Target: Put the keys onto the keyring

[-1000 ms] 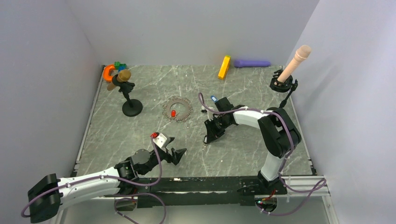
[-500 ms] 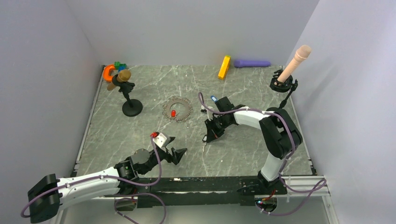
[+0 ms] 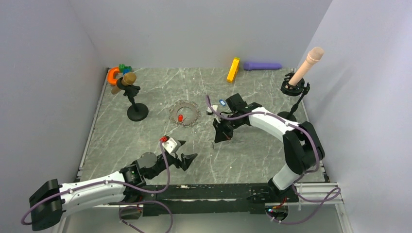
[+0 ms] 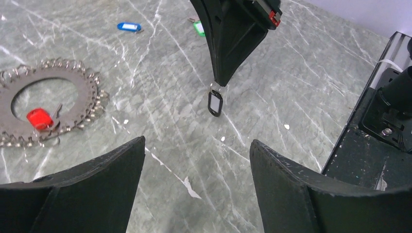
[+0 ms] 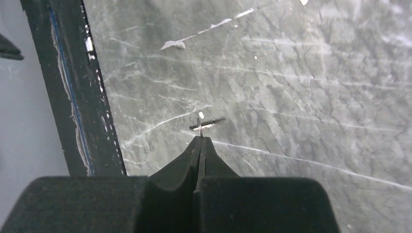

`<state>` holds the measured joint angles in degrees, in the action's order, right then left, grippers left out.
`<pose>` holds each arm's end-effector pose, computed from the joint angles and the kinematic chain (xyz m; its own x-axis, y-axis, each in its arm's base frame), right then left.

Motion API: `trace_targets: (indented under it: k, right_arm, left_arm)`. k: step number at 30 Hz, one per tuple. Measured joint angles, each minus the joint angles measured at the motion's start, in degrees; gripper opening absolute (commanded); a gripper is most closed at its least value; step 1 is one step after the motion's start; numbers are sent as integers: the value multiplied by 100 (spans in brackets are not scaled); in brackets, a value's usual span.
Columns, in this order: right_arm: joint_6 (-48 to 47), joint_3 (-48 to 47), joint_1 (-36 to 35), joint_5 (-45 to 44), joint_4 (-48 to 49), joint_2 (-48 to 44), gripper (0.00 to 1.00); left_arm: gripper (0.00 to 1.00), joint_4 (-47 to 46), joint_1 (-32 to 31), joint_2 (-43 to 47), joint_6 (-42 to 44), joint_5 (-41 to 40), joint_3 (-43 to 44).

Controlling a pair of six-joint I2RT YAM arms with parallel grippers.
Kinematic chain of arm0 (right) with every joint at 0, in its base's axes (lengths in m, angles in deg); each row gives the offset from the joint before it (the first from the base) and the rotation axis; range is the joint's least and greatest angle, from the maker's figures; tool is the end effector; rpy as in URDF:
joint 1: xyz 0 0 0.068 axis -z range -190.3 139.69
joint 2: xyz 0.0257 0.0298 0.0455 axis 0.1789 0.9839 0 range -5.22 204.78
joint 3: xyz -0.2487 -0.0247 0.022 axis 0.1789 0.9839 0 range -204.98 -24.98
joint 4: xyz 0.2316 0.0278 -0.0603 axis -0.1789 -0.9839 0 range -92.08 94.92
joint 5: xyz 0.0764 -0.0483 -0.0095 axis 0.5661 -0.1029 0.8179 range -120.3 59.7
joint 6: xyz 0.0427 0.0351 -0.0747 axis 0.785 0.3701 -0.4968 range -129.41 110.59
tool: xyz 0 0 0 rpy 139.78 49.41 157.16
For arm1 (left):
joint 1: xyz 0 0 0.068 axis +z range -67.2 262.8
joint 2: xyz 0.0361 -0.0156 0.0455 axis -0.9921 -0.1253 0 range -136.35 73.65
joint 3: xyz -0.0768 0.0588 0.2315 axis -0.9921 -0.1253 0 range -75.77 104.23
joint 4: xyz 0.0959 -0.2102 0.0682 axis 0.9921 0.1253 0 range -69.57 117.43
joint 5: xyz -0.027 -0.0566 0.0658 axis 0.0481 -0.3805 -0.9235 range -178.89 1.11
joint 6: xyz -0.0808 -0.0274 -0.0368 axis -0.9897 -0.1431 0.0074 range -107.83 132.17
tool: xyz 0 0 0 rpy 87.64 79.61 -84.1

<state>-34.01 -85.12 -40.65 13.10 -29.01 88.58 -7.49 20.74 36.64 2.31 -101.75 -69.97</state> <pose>0.2351 0.2043 0.1560 -0.4786 -0.6306 -0.6109 -0.8713 0.2555 0.4189 0.1121 -0.1718 0.1856 -0.1560 -0.0619 -0.9858 0.7414 0.6521 -0.1583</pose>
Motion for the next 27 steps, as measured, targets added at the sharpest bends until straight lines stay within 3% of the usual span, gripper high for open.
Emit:
trace_targets:
  k: [11,17,27]
  right_arm:
    - [-3021,-76,-249,302,-1045,-1327,0]
    - [-4662,-76,-254,522,-1526,-1325,0]
    - [-5932,-85,-452,662,-1943,-1322,0]
  left_arm:
    - [79,-20,337,-337,365,828,520]
    - [69,-302,461,-345,562,1403,485]
    - [54,-719,461,-946,1541,2295,328]
